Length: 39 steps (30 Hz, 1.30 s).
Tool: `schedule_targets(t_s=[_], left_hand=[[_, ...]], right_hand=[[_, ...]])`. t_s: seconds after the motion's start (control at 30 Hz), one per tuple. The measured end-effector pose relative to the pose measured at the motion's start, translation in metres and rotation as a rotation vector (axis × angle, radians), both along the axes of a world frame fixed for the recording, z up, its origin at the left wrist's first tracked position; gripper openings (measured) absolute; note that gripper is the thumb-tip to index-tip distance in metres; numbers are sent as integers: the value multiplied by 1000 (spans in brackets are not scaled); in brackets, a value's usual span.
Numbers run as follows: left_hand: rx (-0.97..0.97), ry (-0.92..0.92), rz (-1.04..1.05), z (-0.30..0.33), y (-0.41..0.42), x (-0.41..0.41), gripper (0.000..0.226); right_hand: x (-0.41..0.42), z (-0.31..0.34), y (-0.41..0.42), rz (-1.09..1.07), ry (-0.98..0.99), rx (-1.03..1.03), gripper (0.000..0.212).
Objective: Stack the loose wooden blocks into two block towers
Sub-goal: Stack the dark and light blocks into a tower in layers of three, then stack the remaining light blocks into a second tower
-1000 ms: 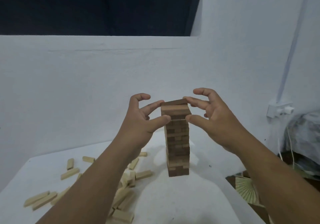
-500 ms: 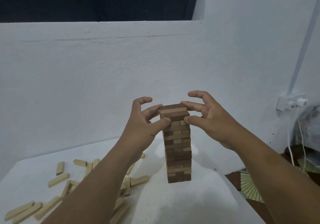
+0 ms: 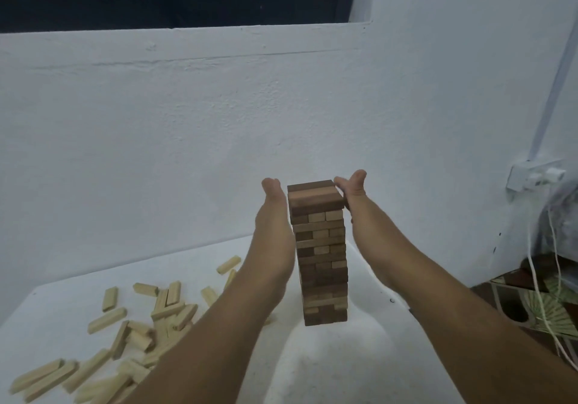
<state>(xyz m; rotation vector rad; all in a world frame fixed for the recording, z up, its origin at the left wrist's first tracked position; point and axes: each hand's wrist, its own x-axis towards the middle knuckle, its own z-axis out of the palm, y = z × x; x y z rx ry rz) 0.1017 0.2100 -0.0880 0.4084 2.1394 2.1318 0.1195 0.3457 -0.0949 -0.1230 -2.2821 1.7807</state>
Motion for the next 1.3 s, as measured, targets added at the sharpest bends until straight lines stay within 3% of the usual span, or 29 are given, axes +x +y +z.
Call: schedule_targets(t_s=[0.2, 0.5, 1.07, 1.13, 1.2, 1.3], left_hand=[[-5, -80, 66, 1, 19, 5, 67], [10, -54, 91, 3, 22, 10, 48], [-36, 35, 62, 7, 11, 15, 42], [-5, 49, 92, 4, -2, 17, 62], [-41, 130, 166, 3, -23, 22, 77], [-127, 297, 255, -3, -68, 34, 46]], right_hand=[[-6, -8, -14, -9, 24, -18, 80], [-7, -13, -20, -16, 73, -76, 92], [5, -2, -18, -101, 69, -30, 74], [17, 2, -17, -171, 177, -6, 74], [36, 5, -20, -243, 407, 57, 60], [66, 4, -36, -242, 681, 182, 21]])
